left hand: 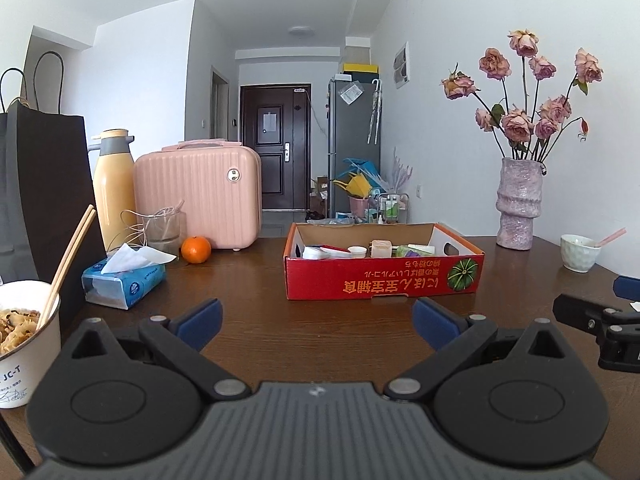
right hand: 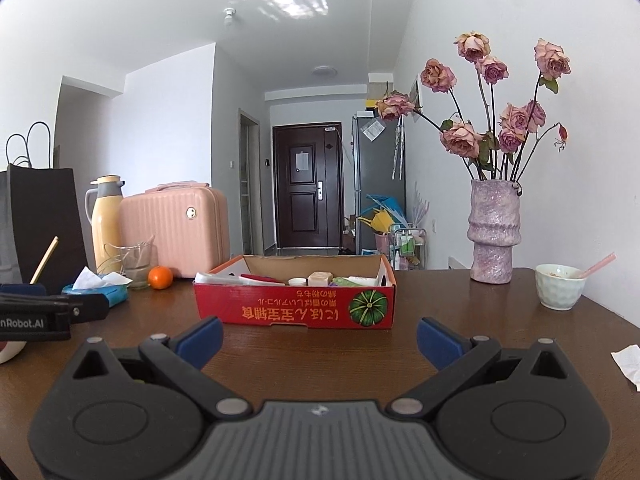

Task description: Organize rigid objects

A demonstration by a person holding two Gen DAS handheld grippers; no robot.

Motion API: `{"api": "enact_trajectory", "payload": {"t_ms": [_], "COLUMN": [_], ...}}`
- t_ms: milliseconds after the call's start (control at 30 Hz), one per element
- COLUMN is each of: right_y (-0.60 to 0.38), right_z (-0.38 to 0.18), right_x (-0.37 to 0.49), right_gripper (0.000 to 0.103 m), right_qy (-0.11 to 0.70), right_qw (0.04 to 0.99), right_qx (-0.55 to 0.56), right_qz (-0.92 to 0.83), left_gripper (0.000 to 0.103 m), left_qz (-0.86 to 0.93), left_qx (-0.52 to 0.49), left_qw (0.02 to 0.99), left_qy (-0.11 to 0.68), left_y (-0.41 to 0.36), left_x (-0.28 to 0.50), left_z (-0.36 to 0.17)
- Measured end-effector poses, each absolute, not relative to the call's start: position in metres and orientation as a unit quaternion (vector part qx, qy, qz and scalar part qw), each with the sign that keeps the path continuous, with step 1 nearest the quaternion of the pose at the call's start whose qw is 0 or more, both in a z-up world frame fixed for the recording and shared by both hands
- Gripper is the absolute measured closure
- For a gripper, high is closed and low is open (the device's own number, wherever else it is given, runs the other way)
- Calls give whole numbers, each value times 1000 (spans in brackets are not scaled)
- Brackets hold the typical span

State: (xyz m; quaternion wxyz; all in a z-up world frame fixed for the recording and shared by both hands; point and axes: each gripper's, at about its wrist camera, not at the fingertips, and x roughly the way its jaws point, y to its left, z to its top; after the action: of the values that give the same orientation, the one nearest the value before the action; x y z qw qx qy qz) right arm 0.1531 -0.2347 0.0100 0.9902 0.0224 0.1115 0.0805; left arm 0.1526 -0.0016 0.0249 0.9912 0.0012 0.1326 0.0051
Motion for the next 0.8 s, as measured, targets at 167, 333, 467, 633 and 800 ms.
{"api": "enact_trajectory", "payload": {"t_ms": [167, 333, 467, 633, 800], "right_y": [-235, -235, -235, -235, -235], "right_z": [11, 12, 12, 12, 12], "right_x": [151, 151, 151, 151, 151], "right_gripper": [0, 0, 0, 0, 0], "right_qy": [111, 111, 111, 111, 111], "right_qw": [990, 990, 990, 990, 990], "right_qx": [25, 25, 24, 24, 24], "right_qz": [82, 83, 83, 83, 83], "left_gripper": [0, 0, 0, 0, 0], "left_qz": [3, 3, 2, 3, 3], "left_qx": [1, -1, -1, -1, 0], "left_qw": [992, 992, 992, 992, 992], "left_qy": [129, 128, 127, 127, 125], "left_y": [-2, -1, -1, -1, -1], "left_x": [149, 147, 147, 147, 146], "left_z": [26, 27, 27, 27, 27]}}
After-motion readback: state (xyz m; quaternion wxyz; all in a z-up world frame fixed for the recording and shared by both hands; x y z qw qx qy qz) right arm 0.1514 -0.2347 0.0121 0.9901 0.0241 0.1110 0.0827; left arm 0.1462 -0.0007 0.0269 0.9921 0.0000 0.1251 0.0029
